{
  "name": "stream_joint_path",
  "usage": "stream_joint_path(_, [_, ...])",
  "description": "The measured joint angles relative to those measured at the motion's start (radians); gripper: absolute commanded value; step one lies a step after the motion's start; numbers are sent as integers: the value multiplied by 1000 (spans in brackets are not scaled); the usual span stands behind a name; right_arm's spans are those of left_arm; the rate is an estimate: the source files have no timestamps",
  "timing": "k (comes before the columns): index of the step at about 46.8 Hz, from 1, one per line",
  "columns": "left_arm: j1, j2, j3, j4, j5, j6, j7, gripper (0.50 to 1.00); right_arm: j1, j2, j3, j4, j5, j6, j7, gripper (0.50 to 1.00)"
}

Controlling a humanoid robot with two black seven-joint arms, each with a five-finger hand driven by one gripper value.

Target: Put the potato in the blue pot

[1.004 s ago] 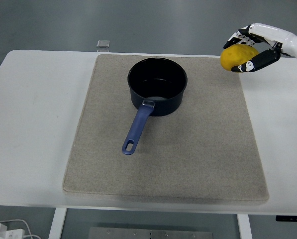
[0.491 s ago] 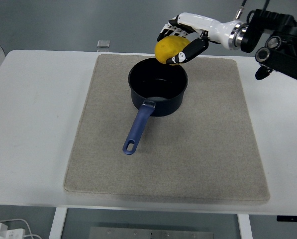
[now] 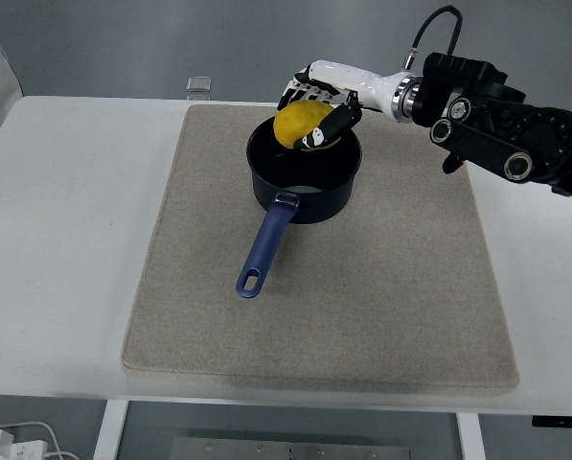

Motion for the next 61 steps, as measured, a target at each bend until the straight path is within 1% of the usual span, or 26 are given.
stream_joint_path(5, [0,0,0,0,0,0,0,1000,-36,42,-1,-55,-2,1,1,500])
stream_joint_path(9, [0,0,0,0,0,0,0,1000,-55,61,-2,-84,-5,1,1,500])
stream_joint_path(18, [0,0,0,0,0,0,0,1000,-74,76,-2,-93,-6,-9,2,500])
stream_joint_path(19, [0,0,0,0,0,0,0,1000,-75,76,-2,-94,-6,-11,2,551])
stream_joint_path(20, [0,0,0,0,0,0,0,1000,-76,77,-1,-95,-5,-12,1,649])
stream_joint_path(22, [0,0,0,0,0,0,0,1000,-77,81,1,-98,-3,-13,1,822])
stream_joint_path(23, [0,0,0,0,0,0,0,1000,-77,82,2,-98,-2,-13,1,933])
stream_joint_path(24, [0,0,0,0,0,0,0,1000,-78,85,2,-98,-1,-13,1,950])
stream_joint_path(61, [0,0,0,0,0,0,0,1000,-77,91,17,-96,4,-16,0,950])
